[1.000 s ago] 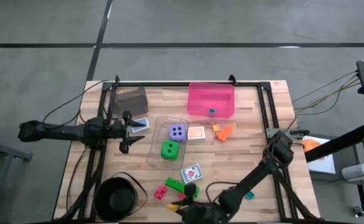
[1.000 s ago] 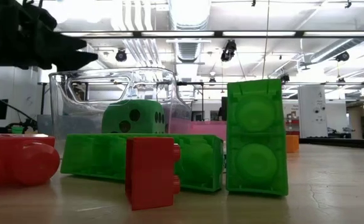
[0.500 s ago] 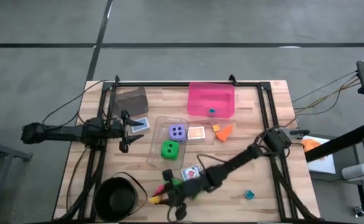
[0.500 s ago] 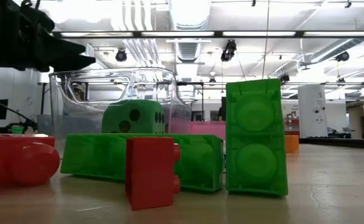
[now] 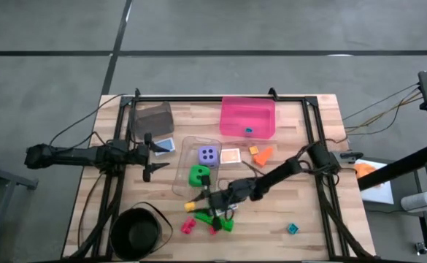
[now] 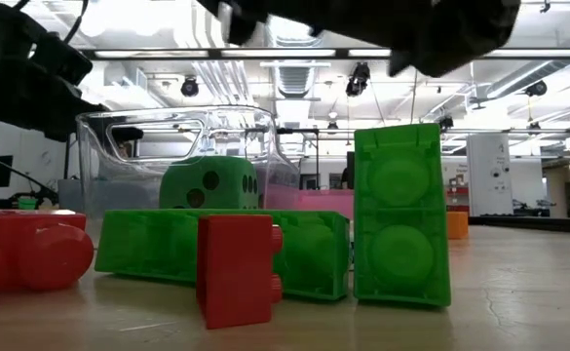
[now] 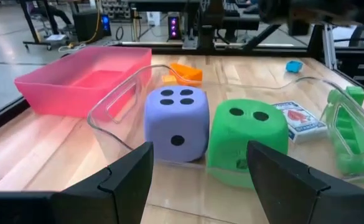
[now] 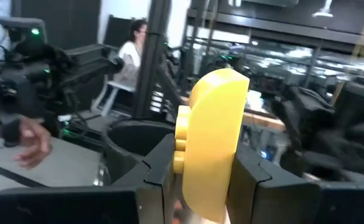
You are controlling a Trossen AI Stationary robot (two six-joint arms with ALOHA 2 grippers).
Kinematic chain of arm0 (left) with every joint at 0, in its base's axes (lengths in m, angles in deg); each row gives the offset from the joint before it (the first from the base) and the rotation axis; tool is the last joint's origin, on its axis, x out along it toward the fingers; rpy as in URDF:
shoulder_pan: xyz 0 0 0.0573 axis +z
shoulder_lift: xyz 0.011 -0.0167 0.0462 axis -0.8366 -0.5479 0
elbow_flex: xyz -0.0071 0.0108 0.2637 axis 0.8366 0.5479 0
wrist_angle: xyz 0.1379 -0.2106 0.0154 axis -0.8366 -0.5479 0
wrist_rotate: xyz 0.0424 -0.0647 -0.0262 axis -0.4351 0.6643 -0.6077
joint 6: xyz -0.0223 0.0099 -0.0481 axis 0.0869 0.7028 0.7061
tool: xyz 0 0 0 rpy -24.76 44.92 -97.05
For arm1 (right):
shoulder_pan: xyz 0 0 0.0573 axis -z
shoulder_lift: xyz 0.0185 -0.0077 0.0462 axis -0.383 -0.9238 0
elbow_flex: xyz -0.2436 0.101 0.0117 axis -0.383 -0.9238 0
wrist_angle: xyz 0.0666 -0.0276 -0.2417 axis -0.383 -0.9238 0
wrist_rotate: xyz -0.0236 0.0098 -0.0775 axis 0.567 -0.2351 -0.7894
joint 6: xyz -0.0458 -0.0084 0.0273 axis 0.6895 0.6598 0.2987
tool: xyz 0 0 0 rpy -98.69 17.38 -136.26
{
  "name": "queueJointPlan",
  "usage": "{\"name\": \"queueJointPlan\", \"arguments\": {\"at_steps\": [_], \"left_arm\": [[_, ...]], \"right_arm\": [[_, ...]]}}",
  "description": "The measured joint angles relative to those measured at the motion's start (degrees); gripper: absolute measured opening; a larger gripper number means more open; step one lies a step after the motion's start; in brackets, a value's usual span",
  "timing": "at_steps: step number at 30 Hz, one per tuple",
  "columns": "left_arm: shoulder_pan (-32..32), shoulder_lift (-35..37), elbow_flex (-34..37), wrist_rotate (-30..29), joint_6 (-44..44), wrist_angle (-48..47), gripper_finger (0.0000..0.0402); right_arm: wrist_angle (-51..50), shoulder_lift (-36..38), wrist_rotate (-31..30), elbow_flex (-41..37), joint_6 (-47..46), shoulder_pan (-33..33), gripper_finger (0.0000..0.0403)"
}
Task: Pick & Place Toys
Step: Put the bottom yellow game piece into the pink bin
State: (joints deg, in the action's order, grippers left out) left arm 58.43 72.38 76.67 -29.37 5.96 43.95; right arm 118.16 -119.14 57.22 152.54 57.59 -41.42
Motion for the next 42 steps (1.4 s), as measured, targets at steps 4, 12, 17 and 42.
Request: {"name": "queueJointPlan", "arguments": {"at_steps": [4,12,17,42], "left_arm": [[0.00,0.00,0.07,0.01,-0.03,-0.46,0.0258],[0.00,0.00,0.09,0.02,0.11,-0.48,0.0258],[0.00,0.00,0.11,0.02,0.11,-0.46,0.0258],[0.02,0.00,0.16,0.00,-0.05,-0.15,0.0258]], "right_arm": [[0.37,5.57,-5.30,-7.67,-0.05,1.18,0.0088],[0.17,19.54,-12.91,-21.93,0.52,2.48,0.0088],[-0.34,27.17,-18.25,-29.84,0.62,4.54,0.0088],[-26.96,36.18,-20.75,-39.21,-15.81,34.55,0.0088]]}}
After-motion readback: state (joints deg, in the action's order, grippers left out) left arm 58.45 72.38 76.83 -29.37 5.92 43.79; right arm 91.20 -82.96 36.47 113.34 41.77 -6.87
